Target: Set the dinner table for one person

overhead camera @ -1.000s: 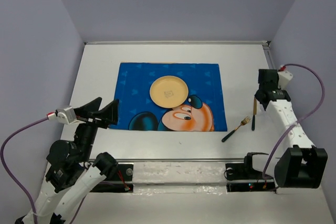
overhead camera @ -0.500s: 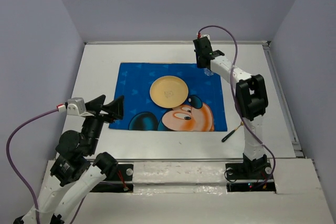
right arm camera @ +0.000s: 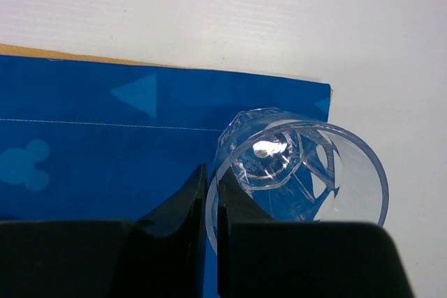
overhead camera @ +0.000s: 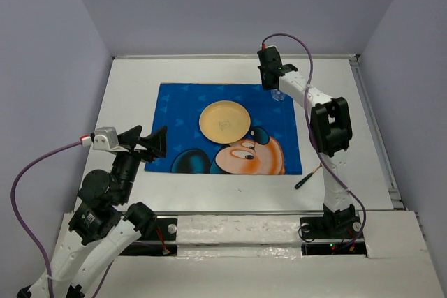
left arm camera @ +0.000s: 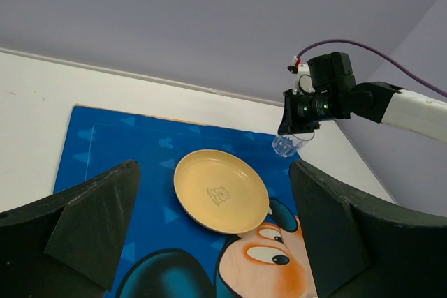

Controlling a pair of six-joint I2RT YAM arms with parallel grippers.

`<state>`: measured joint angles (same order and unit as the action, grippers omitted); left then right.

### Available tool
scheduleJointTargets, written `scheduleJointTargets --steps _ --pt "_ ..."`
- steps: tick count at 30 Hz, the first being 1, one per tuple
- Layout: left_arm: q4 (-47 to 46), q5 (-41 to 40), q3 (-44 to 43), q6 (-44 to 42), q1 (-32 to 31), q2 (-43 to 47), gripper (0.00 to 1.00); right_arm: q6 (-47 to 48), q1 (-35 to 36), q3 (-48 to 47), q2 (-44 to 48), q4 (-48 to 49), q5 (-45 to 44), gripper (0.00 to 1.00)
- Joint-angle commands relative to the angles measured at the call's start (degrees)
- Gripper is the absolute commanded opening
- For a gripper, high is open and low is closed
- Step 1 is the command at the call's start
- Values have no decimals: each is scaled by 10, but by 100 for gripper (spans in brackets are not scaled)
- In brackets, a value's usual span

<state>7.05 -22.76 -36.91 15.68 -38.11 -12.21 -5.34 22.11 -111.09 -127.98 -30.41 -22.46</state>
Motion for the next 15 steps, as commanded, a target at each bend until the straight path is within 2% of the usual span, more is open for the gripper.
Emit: scheduleJointTargets --steps 1,3,5,8,9,10,11,15 --pt "-29 -4 -18 -10 5 -9 99 6 0 -26 2 4 0 0" --pt "-30 -4 -18 -10 6 -10 99 0 0 -20 4 4 3 1" --pt "-31 -4 -18 -9 6 -10 99 -5 0 -15 4 4 5 8" --pt "-30 -4 -17 -9 6 -9 99 -13 0 -9 11 4 0 27" --pt "-32 -3 -17 -10 7 -9 99 -16 0 -7 14 4 0 49" --pt "-32 -3 -17 -10 7 -10 99 -17 0 -6 19 4 6 60" --pt "-31 -2 -17 -10 7 -10 99 -17 0 -7 22 4 10 66" --pt "-33 2 -17 -9 7 -8 99 -23 0 -8 53 4 11 68"
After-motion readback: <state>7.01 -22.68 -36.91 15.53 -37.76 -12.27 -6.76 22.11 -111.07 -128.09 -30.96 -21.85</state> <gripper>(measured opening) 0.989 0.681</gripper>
